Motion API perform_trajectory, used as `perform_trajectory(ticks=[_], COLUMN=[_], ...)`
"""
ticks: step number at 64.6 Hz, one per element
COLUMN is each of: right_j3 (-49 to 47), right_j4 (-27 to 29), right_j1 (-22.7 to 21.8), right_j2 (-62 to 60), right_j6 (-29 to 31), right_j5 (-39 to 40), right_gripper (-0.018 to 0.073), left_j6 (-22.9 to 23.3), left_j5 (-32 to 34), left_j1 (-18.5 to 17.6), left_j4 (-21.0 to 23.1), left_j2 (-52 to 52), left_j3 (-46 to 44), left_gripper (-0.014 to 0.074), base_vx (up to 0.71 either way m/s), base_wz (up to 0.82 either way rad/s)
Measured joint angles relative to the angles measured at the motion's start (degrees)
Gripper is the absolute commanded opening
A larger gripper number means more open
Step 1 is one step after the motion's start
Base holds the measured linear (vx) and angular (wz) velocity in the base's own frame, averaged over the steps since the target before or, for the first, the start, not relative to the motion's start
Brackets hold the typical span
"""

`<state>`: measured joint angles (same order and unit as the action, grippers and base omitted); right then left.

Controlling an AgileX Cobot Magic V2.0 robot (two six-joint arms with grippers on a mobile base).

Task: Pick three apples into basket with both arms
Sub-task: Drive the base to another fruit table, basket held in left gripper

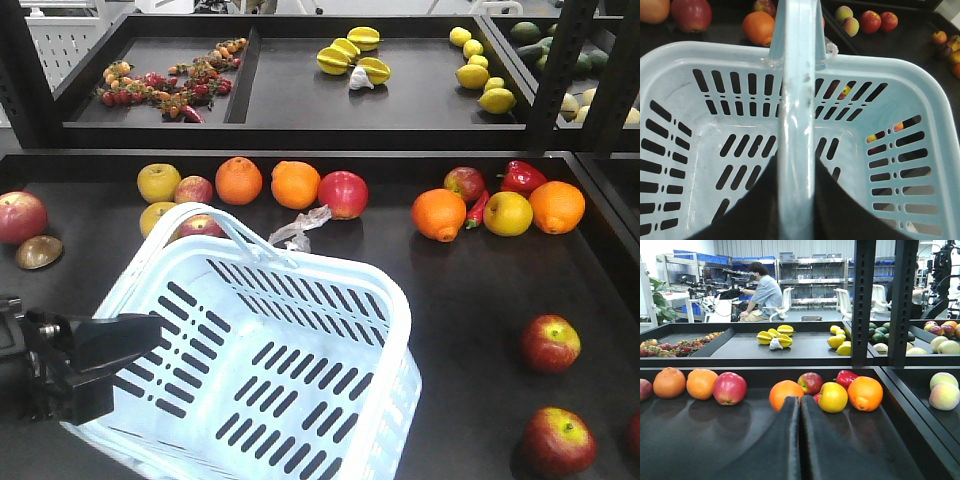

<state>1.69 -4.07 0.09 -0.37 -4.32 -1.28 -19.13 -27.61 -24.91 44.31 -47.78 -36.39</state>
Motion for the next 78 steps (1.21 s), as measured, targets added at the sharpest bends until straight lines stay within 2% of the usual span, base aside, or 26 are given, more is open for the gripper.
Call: perform_trajectory(ticks=[78], right_j3=[0.0], right_j4=[0.0], right_j1=[0.0], right_j2=[0.0], right_j6=[0.0], right_j5=[0.0], right_gripper=[-0.0009], left_j6=[0.0], left_j5=[0.0], left_j1=[0.0], left_j4=[0.0], left_j2=[0.0], left_j3=[0.0], left_gripper=[-0.0008], base_vx=[0.02], base_wz=[0.0])
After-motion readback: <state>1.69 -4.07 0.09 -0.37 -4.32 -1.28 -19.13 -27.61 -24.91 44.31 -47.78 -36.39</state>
